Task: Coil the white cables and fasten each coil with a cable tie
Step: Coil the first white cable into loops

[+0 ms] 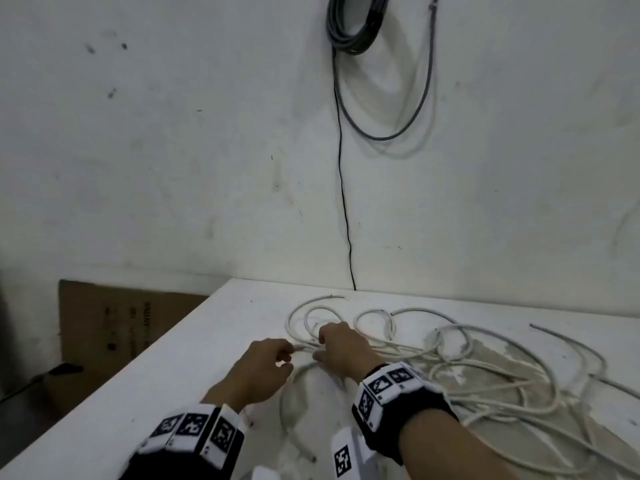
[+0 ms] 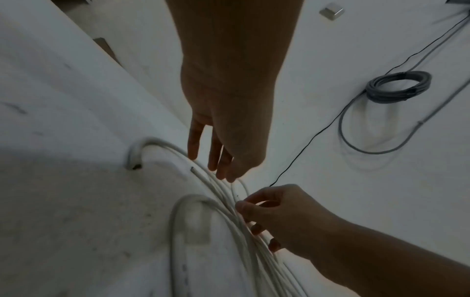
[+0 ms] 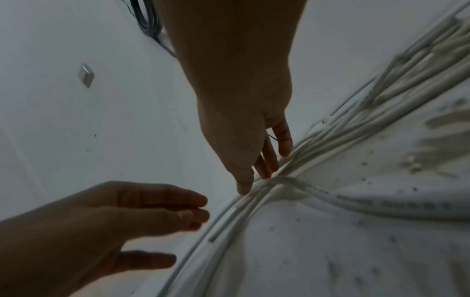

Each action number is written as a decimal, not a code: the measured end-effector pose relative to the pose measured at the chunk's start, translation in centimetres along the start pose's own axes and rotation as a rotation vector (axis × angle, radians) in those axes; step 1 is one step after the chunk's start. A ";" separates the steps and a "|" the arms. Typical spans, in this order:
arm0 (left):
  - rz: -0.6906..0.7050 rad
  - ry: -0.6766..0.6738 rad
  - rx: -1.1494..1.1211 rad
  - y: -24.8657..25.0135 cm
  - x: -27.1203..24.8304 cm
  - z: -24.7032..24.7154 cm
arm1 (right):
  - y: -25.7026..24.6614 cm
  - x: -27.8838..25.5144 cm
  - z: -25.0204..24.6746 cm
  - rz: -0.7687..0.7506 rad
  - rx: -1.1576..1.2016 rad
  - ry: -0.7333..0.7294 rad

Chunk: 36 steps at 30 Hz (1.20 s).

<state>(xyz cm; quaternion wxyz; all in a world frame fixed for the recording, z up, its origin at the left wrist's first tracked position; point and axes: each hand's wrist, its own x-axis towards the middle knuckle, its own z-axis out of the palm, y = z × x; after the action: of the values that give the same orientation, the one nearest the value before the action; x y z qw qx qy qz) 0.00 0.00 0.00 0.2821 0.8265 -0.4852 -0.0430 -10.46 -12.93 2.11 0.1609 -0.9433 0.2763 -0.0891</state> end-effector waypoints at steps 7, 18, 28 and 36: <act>-0.038 0.153 0.117 -0.4 1.8 -0.1 | 1.3 1.4 -0.3 -0.084 0.187 0.089; -0.039 -0.175 -1.078 9.2 1.4 -4.6 | 5.7 -1.7 -13.5 -0.114 0.906 0.402; 0.144 0.075 -2.056 20.7 5.8 -5.6 | 8.3 -6.9 -14.5 -0.132 0.792 0.127; 0.088 0.438 -2.038 23.2 9.2 -4.3 | 11.0 -14.8 -14.1 -0.051 0.831 -0.276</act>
<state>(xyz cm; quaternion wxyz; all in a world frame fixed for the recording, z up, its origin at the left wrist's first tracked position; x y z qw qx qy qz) -11.71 -14.34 17.25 0.9291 0.1681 -0.1868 -0.2712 -31.83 -17.19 10.23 0.5600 -0.8080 0.1697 -0.0696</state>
